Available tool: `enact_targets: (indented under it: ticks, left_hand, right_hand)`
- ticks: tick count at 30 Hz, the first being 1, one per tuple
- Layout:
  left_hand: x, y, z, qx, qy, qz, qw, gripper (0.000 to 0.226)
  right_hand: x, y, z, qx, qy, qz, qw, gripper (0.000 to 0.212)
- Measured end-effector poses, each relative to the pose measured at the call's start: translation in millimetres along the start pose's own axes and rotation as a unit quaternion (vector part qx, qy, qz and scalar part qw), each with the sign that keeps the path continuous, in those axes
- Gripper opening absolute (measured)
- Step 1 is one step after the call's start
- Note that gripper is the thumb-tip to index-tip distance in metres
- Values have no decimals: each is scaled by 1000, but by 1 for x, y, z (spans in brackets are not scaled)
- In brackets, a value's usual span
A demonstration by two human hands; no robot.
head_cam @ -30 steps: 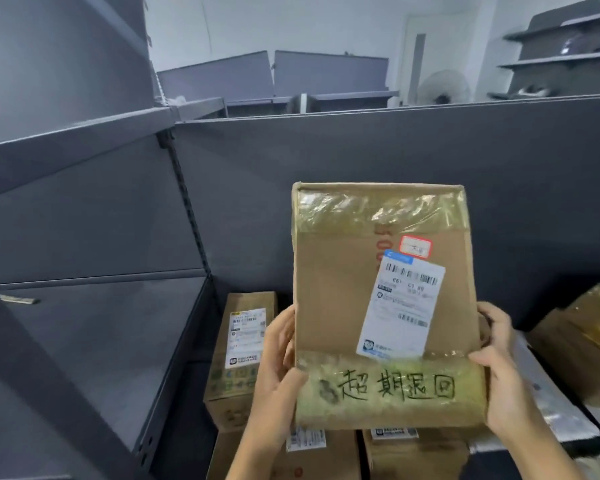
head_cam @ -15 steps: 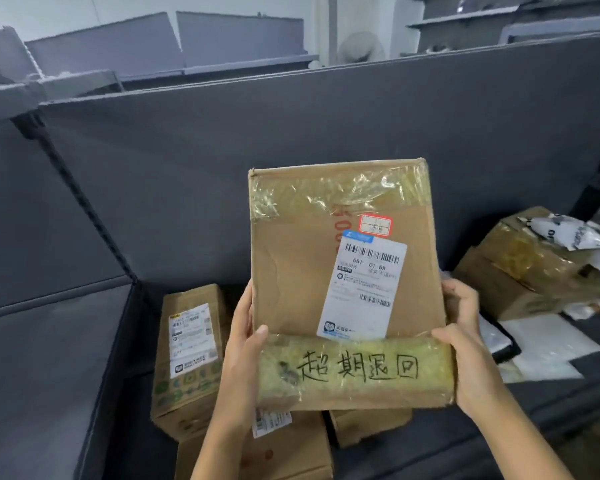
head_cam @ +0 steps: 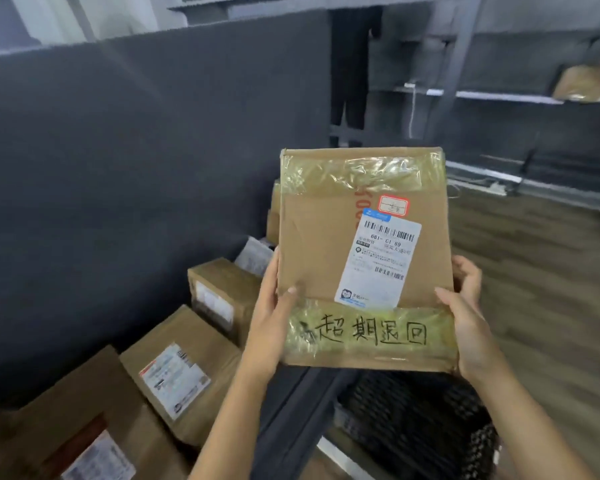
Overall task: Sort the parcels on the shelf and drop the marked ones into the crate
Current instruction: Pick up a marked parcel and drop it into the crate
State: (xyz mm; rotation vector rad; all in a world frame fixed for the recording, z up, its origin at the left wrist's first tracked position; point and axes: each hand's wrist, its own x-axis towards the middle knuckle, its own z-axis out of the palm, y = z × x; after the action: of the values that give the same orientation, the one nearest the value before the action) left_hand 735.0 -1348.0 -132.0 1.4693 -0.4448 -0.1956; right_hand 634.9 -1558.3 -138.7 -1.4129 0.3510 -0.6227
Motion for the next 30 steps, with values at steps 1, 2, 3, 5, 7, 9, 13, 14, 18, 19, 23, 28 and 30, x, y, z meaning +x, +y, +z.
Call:
enact_targets:
  ticks: [1, 2, 3, 5, 7, 9, 13, 14, 18, 19, 23, 28, 30]
  left_hand:
    - [9, -7, 26, 5, -33, -6, 999, 52]
    - [16, -13, 50, 7, -63, -14, 998, 52]
    - [23, -20, 75, 4, -88, -24, 996, 51]
    - [33, -32, 124, 3, -125, -42, 991, 52]
    - [38, -41, 170, 9, -162, -51, 985, 53]
    - [42, -50, 206, 2, -194, -64, 979, 52]
    - [49, -75, 256, 13, -218, -98, 971, 49]
    - [52, -83, 264, 23, -222, -112, 968, 50]
    - [66, -121, 288, 74, -245, -156, 954, 49]
    - [68, -135, 292, 86, -249, -176, 948, 48]
    - [78, -214, 302, 123, -250, -254, 926, 39]
    - [77, -335, 311, 172, -244, -352, 887, 35]
    - [70, -383, 312, 195, -253, -385, 866, 34]
  right_hand:
    - [1, -1, -24, -4, 18, 4, 1000, 41]
    - [2, 0, -48, -11, 31, 8, 999, 42]
    - [2, 1, -72, -21, 43, 17, 999, 44]
    - [0, 5, -119, -44, 83, 34, 995, 48]
    - [-2, 8, -160, -52, 135, 40, 989, 51]
    - [-3, 8, -193, -52, 166, 42, 984, 52]
    - [1, 16, -233, -53, 198, 61, 977, 51]
    - [4, 23, -239, -54, 204, 67, 975, 50]
    - [17, 72, -262, -53, 237, 121, 963, 50]
    - [19, 88, -267, -44, 239, 142, 960, 50]
    - [26, 174, -286, -48, 267, 228, 935, 50]
    - [27, 292, -302, -57, 292, 327, 897, 49]
    - [20, 335, -308, -63, 296, 350, 887, 44]
